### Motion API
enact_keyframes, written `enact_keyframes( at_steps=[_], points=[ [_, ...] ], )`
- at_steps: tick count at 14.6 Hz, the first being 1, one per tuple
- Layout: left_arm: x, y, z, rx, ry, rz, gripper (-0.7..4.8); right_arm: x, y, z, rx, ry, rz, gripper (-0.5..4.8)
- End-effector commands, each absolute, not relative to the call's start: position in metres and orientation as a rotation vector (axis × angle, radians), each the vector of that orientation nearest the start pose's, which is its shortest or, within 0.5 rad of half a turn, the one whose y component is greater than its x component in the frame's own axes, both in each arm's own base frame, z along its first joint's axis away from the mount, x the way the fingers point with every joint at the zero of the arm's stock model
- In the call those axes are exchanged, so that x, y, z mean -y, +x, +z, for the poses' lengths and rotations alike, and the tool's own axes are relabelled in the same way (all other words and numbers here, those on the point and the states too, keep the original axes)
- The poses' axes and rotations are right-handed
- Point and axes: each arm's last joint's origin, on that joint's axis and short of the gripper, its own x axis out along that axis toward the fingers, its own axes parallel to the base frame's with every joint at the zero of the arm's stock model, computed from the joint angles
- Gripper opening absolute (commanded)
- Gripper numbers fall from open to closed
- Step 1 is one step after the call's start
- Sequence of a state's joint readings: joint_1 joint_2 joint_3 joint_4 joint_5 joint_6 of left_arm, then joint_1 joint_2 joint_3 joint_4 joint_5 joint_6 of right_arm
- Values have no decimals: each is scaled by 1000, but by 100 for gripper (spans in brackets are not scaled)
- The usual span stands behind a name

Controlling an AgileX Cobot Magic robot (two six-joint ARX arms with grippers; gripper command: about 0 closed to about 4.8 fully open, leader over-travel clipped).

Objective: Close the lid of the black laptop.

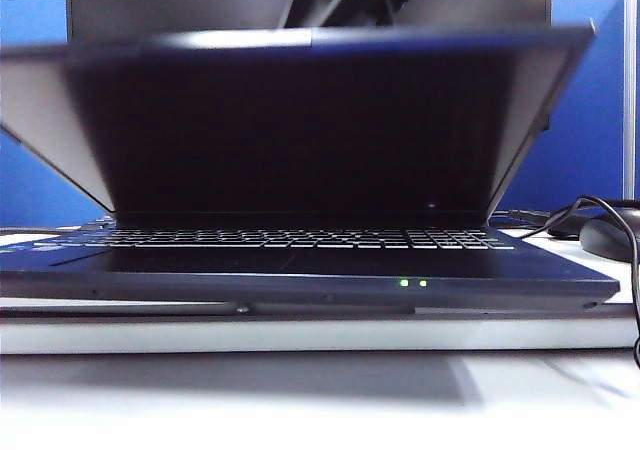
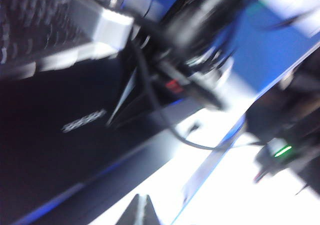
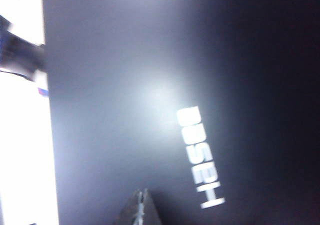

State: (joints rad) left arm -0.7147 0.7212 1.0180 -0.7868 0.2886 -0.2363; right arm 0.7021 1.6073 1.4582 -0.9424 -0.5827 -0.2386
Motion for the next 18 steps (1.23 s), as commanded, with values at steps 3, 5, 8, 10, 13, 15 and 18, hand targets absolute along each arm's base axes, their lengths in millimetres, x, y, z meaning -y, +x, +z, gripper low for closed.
enact_keyframes(
  at_steps=[3,5,8,10,13,15,18],
  points=[
    [114,128,332,-767,127,-711,-5,-224,237,302,-1068,-306,1125,-1],
    [123,138,322,-820,167,-697,-5,-224,237,302,-1070,-308,1117,-1],
    [130,148,312,-865,209,-683,-5,-223,236,296,-1096,-300,1102,-1],
    [131,150,309,-874,222,-665,-5,-222,236,295,-1109,-307,1086,-1],
    [132,151,307,-893,233,-666,-5,-222,237,294,-1116,-304,1066,-1],
    [134,153,304,-910,241,-664,-5,-222,237,293,-1122,-312,1046,-1],
    [137,157,298,-933,267,-668,-5,-220,233,279,-1169,-326,1024,-1]
  ],
)
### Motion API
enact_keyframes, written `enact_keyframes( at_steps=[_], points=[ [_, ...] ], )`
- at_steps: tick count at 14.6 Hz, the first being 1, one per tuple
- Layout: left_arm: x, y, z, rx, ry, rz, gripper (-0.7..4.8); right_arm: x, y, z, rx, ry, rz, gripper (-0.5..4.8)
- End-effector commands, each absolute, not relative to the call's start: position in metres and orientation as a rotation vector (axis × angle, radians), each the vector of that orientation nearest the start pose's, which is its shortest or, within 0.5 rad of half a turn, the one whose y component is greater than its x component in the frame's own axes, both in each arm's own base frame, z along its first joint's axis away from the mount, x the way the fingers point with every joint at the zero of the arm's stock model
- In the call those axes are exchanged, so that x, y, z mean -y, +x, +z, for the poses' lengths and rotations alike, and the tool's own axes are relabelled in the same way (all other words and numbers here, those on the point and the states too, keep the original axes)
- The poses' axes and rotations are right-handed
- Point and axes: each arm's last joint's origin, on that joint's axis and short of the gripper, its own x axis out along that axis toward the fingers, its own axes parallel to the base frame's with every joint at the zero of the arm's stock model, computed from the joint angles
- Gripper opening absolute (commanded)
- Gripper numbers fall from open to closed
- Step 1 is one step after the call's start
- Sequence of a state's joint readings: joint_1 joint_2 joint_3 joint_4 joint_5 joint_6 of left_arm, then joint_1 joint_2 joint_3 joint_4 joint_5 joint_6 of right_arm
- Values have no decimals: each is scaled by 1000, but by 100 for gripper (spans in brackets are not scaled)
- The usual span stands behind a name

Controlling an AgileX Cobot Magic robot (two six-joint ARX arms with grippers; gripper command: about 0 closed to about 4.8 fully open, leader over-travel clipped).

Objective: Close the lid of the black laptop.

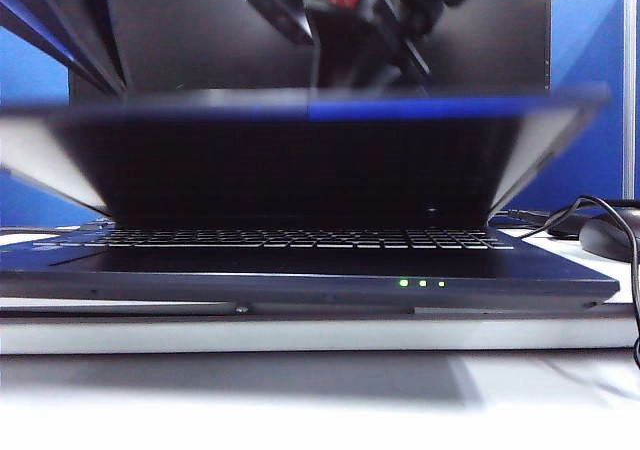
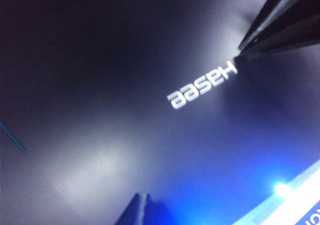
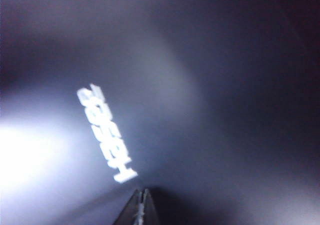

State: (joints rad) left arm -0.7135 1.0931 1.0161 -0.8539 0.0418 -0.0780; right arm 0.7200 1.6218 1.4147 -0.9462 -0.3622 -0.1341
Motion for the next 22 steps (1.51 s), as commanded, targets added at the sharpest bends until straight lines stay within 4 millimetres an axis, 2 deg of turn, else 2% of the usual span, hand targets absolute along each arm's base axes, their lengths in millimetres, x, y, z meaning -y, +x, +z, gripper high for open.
enact_keyframes(
  at_steps=[1,7,10,12,14,18,20,22],
  points=[
    [138,158,296,-942,270,-666,-5,-219,232,275,-1187,-327,1020,-1],
    [138,158,295,-945,274,-665,-5,-222,231,270,-1183,-316,1018,-1],
    [136,158,309,-809,241,-637,-5,-222,231,279,-1123,-284,1015,-1],
    [127,149,329,-665,174,-612,-5,-218,227,301,-987,-272,998,-1],
    [110,132,351,-513,130,-570,-5,-207,219,333,-798,-241,961,-1],
    [65,83,388,-198,-1,-522,-5,-183,190,388,-495,-173,991,-1],
    [42,58,396,-95,-68,-490,-5,-172,172,407,-393,-157,999,-1],
    [20,34,395,-38,-100,-452,-5,-164,153,420,-326,-154,1007,-1]
  ],
)
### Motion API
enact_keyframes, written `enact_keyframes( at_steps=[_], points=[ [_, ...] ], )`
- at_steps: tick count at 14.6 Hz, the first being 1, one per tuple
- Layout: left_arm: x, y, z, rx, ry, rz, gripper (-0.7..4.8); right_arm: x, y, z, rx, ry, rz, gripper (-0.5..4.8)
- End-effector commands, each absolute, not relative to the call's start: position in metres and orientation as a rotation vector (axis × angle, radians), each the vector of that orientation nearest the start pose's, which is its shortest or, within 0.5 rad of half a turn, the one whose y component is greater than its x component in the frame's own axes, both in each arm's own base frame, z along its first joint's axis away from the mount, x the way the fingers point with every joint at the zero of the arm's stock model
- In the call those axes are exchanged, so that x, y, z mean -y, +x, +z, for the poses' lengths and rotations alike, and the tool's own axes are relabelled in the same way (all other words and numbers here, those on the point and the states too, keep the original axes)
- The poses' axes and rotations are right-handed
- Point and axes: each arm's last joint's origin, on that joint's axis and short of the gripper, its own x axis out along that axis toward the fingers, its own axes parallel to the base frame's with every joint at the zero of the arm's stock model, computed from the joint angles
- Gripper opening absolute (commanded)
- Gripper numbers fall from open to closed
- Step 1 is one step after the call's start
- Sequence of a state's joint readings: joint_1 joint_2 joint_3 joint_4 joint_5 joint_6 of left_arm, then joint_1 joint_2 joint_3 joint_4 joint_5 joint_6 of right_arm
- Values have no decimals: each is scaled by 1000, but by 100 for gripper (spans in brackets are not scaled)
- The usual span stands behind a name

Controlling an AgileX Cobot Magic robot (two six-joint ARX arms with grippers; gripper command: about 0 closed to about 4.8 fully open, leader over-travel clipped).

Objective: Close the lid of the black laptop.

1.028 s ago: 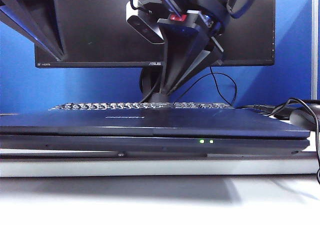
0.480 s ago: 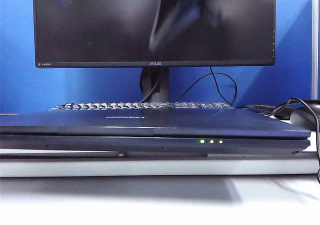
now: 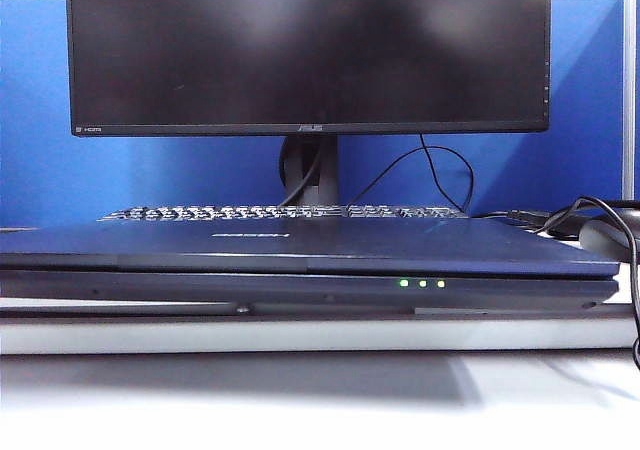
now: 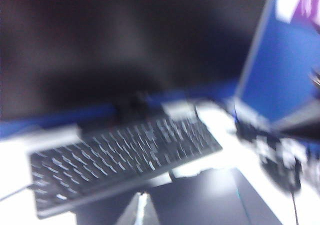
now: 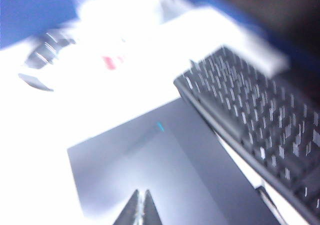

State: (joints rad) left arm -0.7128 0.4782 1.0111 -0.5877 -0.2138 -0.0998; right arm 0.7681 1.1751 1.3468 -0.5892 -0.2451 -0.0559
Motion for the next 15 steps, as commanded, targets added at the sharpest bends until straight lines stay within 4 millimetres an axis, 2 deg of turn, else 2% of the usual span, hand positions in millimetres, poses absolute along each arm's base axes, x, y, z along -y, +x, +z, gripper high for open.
enact_keyframes(
  at_steps=[1,4,7,9,11,13,15],
  points=[
    [3,16,391,1,-130,-421,-5,-159,138,425,-275,-161,999,-1],
    [-28,-19,374,96,-219,-402,-5,-150,111,415,-159,-142,953,-1],
    [-44,-36,356,113,-272,-380,-5,-145,90,393,-35,-91,872,-1],
    [-43,-34,348,54,-251,-357,-5,-140,82,377,33,-44,799,-1],
    [-38,-31,344,35,-234,-413,-5,-135,80,359,45,-31,773,-1],
    [-38,-31,344,33,-237,-423,-4,-136,82,343,-20,-84,748,-1],
    [-38,-31,344,31,-230,-430,-4,-138,81,333,-93,-143,805,-1]
  ],
)
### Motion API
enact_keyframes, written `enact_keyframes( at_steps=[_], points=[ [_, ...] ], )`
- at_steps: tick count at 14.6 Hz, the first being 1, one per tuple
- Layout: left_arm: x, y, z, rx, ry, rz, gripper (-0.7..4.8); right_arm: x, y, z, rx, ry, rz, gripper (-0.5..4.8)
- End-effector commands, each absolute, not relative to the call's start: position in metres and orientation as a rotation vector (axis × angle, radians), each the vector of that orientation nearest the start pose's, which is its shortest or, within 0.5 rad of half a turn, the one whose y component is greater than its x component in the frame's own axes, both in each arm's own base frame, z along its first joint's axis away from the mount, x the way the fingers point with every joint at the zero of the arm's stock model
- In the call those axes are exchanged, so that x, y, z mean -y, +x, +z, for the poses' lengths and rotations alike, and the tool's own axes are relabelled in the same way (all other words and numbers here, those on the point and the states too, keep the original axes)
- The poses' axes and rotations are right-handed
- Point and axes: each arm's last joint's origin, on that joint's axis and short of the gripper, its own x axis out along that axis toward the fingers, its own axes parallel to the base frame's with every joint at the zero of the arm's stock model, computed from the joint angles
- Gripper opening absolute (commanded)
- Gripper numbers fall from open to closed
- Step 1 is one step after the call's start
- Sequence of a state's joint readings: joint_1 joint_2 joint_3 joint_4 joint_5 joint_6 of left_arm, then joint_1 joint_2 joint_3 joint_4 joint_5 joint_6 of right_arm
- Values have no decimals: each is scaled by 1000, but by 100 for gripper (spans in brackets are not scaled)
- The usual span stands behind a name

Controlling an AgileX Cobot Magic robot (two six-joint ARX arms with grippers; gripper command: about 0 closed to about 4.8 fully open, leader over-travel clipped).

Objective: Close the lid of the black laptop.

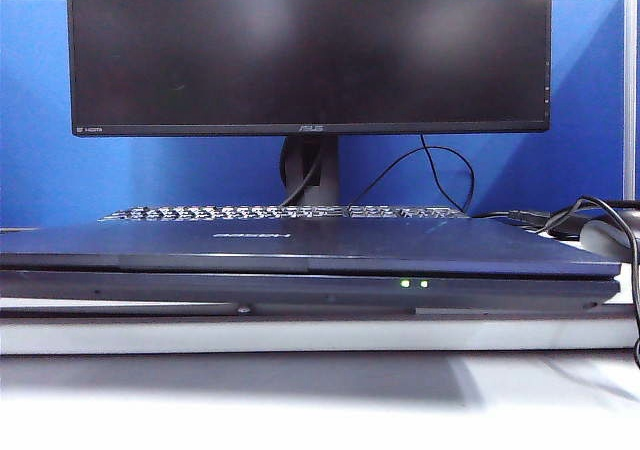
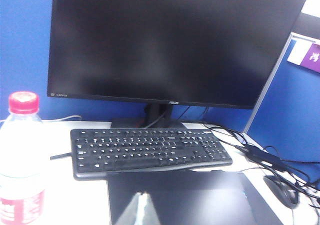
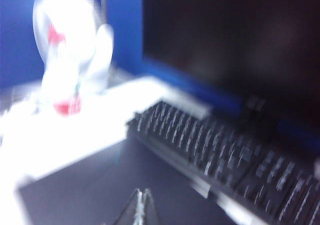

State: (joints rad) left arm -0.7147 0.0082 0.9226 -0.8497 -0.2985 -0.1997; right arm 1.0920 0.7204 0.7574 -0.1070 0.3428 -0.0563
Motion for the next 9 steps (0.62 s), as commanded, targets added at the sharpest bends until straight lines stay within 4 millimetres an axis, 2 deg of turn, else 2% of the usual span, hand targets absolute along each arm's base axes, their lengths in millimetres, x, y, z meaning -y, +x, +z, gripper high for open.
enact_keyframes(
  at_steps=[1,9],
  points=[
    [-38,-31,344,32,-231,-431,-4,-137,80,329,-129,-173,814,-1],
    [-38,-31,344,32,-229,-428,-4,-136,79,322,-185,-219,813,-1]
  ],
)
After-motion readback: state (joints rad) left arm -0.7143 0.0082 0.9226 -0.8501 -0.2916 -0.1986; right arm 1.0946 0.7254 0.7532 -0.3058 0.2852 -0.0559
